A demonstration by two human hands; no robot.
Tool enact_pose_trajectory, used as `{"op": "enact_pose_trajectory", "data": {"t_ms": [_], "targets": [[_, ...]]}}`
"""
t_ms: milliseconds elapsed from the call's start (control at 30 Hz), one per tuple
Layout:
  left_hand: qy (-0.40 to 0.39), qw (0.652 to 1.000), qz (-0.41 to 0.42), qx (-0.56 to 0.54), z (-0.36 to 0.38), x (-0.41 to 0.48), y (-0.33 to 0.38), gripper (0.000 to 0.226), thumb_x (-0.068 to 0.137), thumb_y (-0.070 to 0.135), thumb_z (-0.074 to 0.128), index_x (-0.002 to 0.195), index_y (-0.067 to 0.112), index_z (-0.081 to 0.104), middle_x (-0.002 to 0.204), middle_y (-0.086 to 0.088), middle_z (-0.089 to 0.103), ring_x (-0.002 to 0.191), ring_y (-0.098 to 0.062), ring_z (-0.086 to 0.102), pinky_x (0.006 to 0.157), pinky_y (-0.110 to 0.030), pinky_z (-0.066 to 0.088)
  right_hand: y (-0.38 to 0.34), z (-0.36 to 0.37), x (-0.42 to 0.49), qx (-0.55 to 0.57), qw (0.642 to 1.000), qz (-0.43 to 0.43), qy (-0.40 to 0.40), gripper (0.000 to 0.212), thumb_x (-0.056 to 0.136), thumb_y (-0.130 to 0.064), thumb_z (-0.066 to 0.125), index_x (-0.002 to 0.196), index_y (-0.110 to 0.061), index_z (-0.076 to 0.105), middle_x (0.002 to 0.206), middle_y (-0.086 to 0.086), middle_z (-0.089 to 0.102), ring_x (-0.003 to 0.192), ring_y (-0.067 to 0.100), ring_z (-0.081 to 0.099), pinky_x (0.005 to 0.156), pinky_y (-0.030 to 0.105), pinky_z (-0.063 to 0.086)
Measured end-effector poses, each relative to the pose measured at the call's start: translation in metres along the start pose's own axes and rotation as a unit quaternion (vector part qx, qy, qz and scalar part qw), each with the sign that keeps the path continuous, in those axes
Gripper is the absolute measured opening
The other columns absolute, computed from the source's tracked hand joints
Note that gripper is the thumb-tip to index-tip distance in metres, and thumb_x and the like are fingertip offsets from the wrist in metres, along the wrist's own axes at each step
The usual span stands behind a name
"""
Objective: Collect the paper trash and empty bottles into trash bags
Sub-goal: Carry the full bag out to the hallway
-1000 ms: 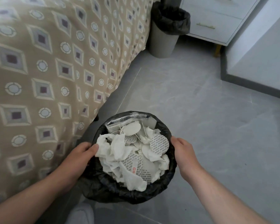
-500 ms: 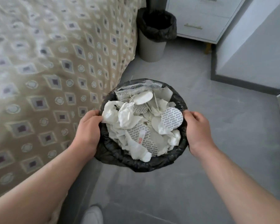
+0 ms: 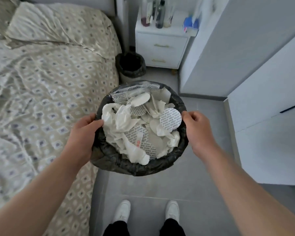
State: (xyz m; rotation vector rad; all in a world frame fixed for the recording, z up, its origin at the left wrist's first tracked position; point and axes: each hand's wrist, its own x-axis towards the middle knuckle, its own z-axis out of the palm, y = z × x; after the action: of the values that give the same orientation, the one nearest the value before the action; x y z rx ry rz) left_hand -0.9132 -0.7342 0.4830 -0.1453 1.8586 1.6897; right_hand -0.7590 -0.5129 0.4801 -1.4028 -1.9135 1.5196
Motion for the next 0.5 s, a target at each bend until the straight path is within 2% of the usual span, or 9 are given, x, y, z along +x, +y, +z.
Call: {"op": "enact_pose_trajectory", "data": {"t_ms": [100, 200, 267, 433, 500], "targets": [[-0.033, 0.999, 0.021, -0.005, 0.007, -0.037, 0.045, 0.021, 0.09, 0.005, 0.053, 0.084, 0.015, 0.07, 0.077, -0.007, 0.074, 0.069, -0.021, 0.07, 0.065, -0.032, 0.056, -0.044, -0.038, -0.028, -0.006, 1.0, 0.003, 0.003, 0.031, 0.092, -0.032, 0.055, 0.083, -0.003, 0.06, 0.068, 0.003, 0.055, 0.061, 0.014, 0.048, 0.056, 0.028, 0.039], [-0.066, 0.997, 0.035, -0.018, 0.015, -0.067, 0.08, 0.028, 0.091, 0.003, 0.05, 0.076, 0.016, 0.07, 0.065, -0.002, 0.073, 0.06, -0.015, 0.07, 0.052, -0.027, 0.057, -0.075, -0.069, -0.056, -0.003, 1.0, 0.014, 0.027, 0.033, 0.091, -0.034, 0.055, 0.082, -0.004, 0.06, 0.069, 0.004, 0.056, 0.062, 0.017, 0.05, 0.054, 0.029, 0.04], [-0.095, 0.995, 0.036, -0.013, 0.019, -0.08, 0.101, 0.03, 0.091, 0.003, 0.05, 0.074, 0.015, 0.071, 0.068, -0.004, 0.073, 0.061, -0.016, 0.07, 0.051, -0.027, 0.056, -0.09, -0.084, -0.075, 0.015, 0.998, 0.02, 0.055, 0.032, 0.091, -0.034, 0.055, 0.08, -0.004, 0.059, 0.069, 0.004, 0.055, 0.062, 0.017, 0.049, 0.056, 0.03, 0.039], [-0.161, 0.986, 0.044, 0.007, 0.03, -0.109, 0.142, 0.025, 0.092, 0.004, 0.049, 0.082, 0.013, 0.069, 0.067, -0.006, 0.073, 0.06, -0.018, 0.071, 0.049, -0.028, 0.056, -0.117, -0.116, -0.122, 0.041, 0.991, 0.032, 0.122, 0.035, 0.089, -0.034, 0.055, 0.09, 0.001, 0.06, 0.072, 0.006, 0.056, 0.063, 0.018, 0.049, 0.057, 0.031, 0.039], [-0.182, 0.983, 0.038, 0.009, 0.039, -0.122, 0.155, 0.021, 0.092, 0.004, 0.049, 0.091, 0.01, 0.069, 0.074, -0.009, 0.074, 0.064, -0.021, 0.071, 0.051, -0.031, 0.057, -0.12, -0.131, -0.141, 0.055, 0.988, 0.042, 0.14, 0.034, 0.089, -0.034, 0.055, 0.091, 0.0, 0.061, 0.073, 0.007, 0.057, 0.063, 0.018, 0.051, 0.055, 0.03, 0.041]]}}
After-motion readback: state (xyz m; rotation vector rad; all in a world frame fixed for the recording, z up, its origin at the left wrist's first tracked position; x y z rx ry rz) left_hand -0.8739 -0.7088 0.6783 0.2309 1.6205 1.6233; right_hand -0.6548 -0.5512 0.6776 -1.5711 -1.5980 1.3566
